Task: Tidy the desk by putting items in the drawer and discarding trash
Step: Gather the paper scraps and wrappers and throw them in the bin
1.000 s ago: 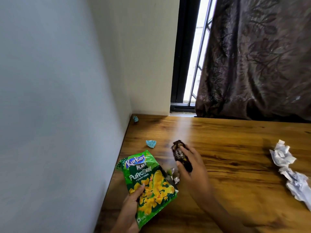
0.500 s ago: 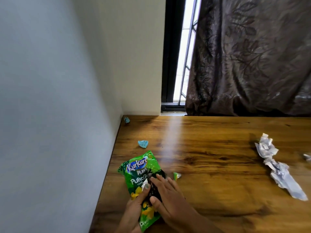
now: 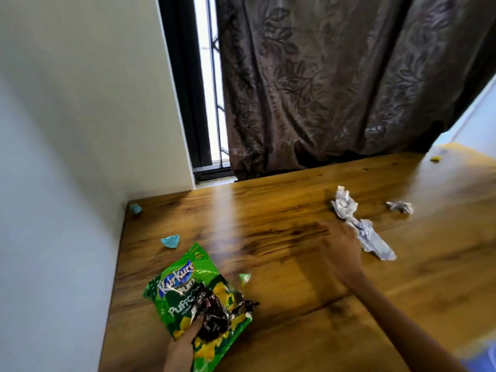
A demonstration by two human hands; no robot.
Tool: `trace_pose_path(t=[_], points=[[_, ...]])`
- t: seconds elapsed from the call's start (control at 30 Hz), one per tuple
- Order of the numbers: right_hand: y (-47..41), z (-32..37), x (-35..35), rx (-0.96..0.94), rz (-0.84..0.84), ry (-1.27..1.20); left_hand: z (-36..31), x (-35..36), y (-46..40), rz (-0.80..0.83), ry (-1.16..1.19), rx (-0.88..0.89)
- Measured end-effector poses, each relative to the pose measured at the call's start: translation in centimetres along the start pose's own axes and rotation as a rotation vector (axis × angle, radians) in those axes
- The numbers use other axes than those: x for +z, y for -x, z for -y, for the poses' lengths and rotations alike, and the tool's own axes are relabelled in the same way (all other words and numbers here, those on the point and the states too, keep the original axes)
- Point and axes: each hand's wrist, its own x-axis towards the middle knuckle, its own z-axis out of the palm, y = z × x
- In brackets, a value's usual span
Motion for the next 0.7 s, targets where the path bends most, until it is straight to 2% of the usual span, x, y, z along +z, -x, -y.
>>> trace_pose_path(t=[0.07,0.13,0.23,0.33,0.4,0.47,0.57,0.7], points=[[-1.3,-3.9,-0.4,0.225,0.017,0.130,0.0,0.6,-0.1,-0.030,0.048,-0.011],[-1.5,-6.6,-0.7,0.342,0.116,0.159,-0.1,1.4,0.4,-0.007,0.043,-0.070],[-0.6,-8.1,-0.6,0.295,0.149,0.184,-1.4,1.9,1.8,0.039,-0.073,-0.127],[0.3,-7.6,-0.4,0.280,0.054,0.189,0.8,2.6,1.1,0.003,-0.173,-0.148],[0.8,-7.2,-0.3,0.271,0.002,0.106,0.9,3.2,1.6,-0.004,-0.036,-0.180],[1.0,-6.7,-0.3,0.249,0.014,-0.004,-1.9,4.1,4.8,0.049,0.022,-0.164],[1.3,-4.5,-0.6,0.194,0.079,-0.260,-3.5,5.5,7.9,0.169,-0.001,-0.107],[1.8,2.1,-2.9,0.097,0.074,-0.638,-4.6,6.9,10.5,0.183,0.011,-0.033]])
